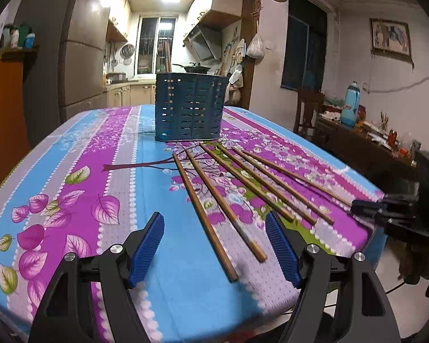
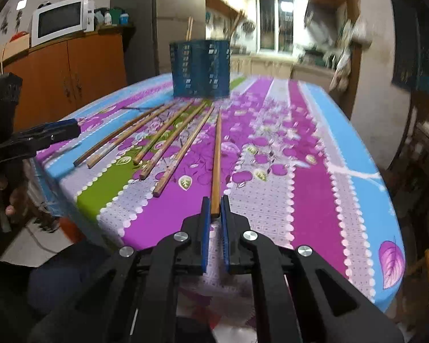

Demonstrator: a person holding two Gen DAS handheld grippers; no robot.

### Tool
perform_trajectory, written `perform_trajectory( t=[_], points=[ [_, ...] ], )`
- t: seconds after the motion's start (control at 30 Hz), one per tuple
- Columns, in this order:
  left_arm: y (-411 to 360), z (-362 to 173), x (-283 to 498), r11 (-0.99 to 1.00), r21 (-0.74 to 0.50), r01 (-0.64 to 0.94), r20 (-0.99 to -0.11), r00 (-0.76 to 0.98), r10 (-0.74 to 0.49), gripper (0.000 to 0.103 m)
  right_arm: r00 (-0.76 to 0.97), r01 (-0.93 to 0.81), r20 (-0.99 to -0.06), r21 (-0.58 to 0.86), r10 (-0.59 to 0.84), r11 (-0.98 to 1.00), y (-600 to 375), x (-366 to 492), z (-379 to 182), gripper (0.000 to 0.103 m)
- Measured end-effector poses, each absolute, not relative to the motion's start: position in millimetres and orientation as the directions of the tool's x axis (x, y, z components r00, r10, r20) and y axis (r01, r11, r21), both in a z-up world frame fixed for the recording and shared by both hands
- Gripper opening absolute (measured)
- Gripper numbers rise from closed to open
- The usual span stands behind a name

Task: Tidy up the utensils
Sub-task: 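Close the right tool on a wooden chopstick and lift it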

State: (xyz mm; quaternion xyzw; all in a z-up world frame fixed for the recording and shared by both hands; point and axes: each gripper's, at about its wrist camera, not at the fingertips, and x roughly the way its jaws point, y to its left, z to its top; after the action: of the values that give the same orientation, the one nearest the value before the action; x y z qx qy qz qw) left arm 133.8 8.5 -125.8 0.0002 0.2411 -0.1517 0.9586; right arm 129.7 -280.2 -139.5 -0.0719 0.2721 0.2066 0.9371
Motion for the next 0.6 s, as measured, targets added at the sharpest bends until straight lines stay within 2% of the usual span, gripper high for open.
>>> perform_trajectory(
  t=[0.33, 0.4, 0.47, 0.53, 0.6],
  points=[
    [-24.8, -155.0, 115.5, 0.951, 0.053, 0.303, -0.468, 0.849, -0.245, 0.073, 0.783, -0.463, -0.483, -0.030, 0.392, 0.886, -283.9, 126.5, -150.0, 0.006],
    [-30.5, -158.4, 117.1, 0.950, 0.061, 0.306, -0.473, 0.847, -0.243, 0.065, 0.792, -0.456, -0.472, -0.035, 0.387, 0.889, -282.4, 124.7, -151.2, 0.006],
    [-34.1, -159.4, 117.4, 0.952, 0.074, 0.296, -0.466, 0.854, -0.230, 0.062, 0.796, -0.448, -0.472, -0.038, 0.379, 0.893, -281.5, 123.7, -150.4, 0.006],
    [-34.7, -159.6, 118.6, 0.959, 0.097, 0.267, -0.454, 0.869, -0.196, 0.051, 0.800, -0.443, -0.472, -0.048, 0.370, 0.895, -279.3, 122.2, -149.4, 0.006],
    [-32.0, -160.7, 117.8, 0.965, 0.105, 0.242, -0.444, 0.879, -0.173, 0.049, 0.800, -0.437, -0.473, -0.036, 0.370, 0.899, -279.5, 121.1, -149.8, 0.006]
  ],
)
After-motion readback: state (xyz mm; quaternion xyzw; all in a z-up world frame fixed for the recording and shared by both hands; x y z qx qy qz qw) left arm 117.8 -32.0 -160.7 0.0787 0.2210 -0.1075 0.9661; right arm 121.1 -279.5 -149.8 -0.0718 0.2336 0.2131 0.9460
